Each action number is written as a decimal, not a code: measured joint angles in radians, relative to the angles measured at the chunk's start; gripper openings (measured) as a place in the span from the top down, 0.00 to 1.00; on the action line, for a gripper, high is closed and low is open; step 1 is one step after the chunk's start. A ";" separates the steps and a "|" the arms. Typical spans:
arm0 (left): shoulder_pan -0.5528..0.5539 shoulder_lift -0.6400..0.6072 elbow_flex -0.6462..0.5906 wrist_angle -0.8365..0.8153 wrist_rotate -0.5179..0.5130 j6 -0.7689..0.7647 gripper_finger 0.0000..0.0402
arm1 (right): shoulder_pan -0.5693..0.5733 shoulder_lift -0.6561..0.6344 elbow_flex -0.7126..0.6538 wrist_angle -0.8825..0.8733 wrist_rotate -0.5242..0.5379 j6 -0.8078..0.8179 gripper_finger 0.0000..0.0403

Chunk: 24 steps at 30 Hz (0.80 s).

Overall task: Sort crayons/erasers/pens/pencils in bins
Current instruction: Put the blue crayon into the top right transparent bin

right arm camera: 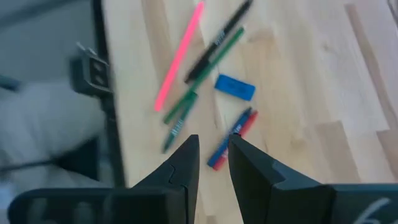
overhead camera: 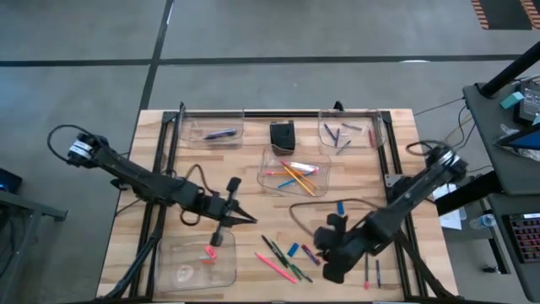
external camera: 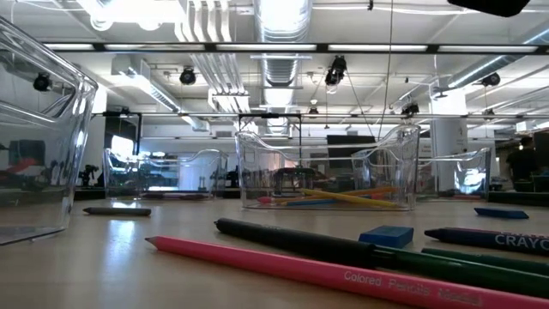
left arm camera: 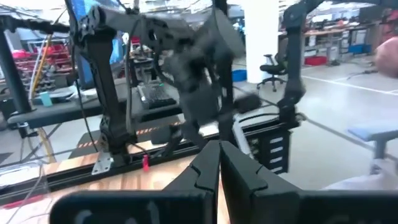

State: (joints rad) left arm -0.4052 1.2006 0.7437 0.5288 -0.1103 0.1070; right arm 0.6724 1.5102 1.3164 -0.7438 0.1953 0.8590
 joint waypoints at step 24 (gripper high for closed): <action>-0.153 -0.286 -0.175 -0.133 -0.300 -0.049 1.00 | 0.000 0.047 -0.197 0.011 0.027 0.099 0.86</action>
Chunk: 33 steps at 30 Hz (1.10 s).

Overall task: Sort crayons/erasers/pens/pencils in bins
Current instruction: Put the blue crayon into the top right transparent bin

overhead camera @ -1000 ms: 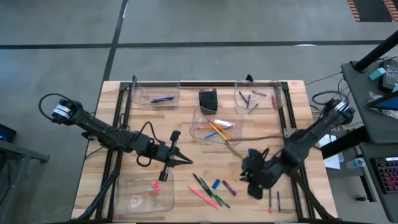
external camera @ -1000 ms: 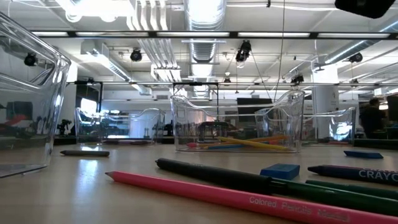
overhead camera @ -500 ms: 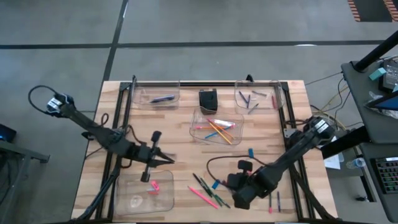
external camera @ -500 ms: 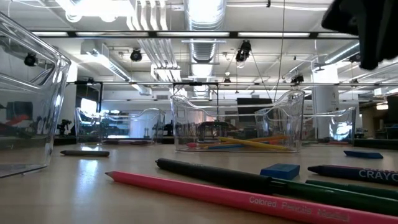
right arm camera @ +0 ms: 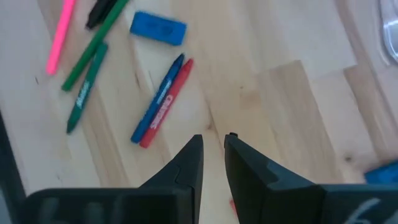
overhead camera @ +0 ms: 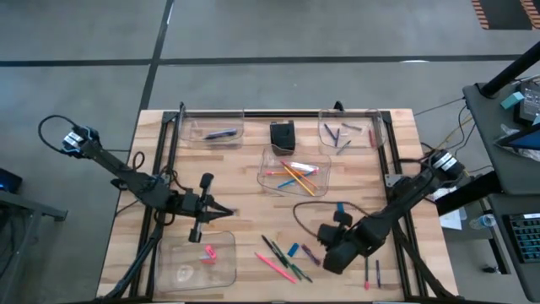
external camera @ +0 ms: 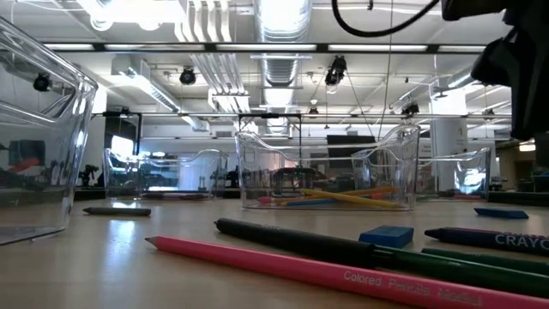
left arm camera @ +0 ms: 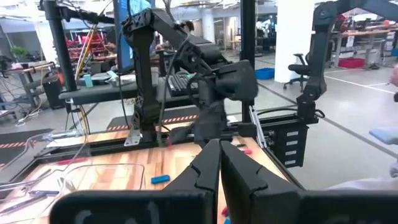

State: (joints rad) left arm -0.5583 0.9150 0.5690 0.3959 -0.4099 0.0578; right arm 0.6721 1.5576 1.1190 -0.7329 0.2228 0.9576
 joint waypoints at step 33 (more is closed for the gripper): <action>0.002 0.035 0.008 0.015 -0.017 0.001 1.00 | 0.015 -0.117 -0.191 0.382 0.032 -0.034 0.86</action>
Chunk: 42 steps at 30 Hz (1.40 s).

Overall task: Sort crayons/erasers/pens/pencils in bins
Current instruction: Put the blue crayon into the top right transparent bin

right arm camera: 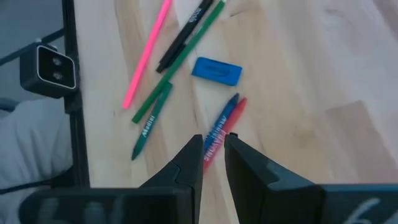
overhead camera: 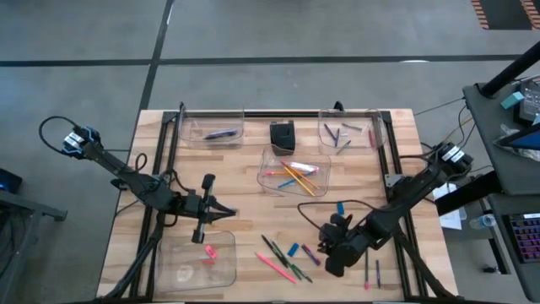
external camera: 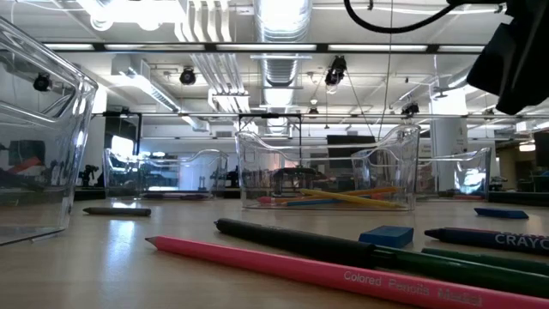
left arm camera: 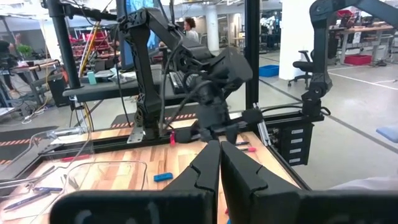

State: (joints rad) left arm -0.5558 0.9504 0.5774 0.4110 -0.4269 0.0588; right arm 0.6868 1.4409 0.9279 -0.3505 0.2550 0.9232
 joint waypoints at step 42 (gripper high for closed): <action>0.000 0.000 0.000 -0.001 0.001 0.000 1.00 | 0.000 0.290 0.125 -0.008 -0.018 -0.052 0.61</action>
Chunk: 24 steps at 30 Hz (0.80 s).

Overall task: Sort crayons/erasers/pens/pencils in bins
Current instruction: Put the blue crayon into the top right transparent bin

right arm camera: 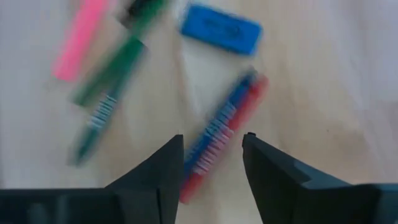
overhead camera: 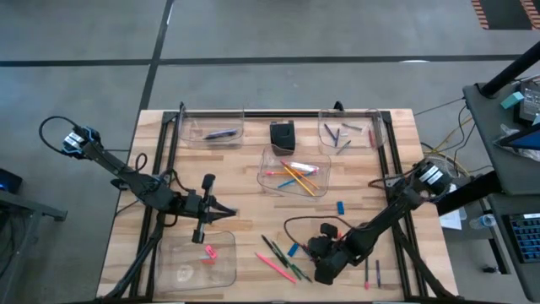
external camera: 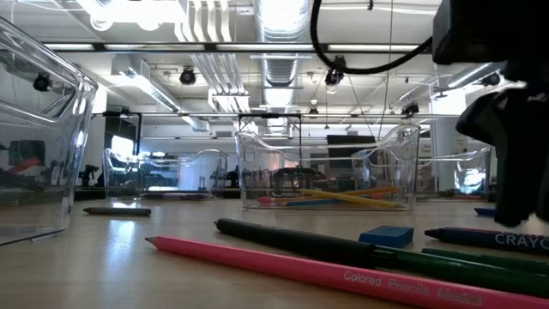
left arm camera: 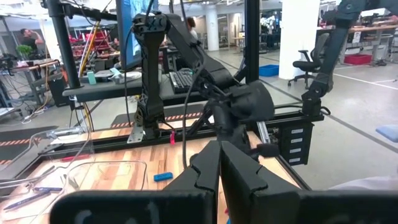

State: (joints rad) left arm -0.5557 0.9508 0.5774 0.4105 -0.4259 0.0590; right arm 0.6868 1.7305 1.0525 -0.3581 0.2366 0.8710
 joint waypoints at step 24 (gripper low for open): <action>0.000 0.000 -0.002 0.000 0.000 0.000 1.00 | 0.006 0.107 0.032 -0.197 -0.045 0.054 0.73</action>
State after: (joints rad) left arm -0.5559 0.9508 0.5752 0.4104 -0.4258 0.0589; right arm 0.6930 1.8374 1.0850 -0.5547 0.1915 0.9245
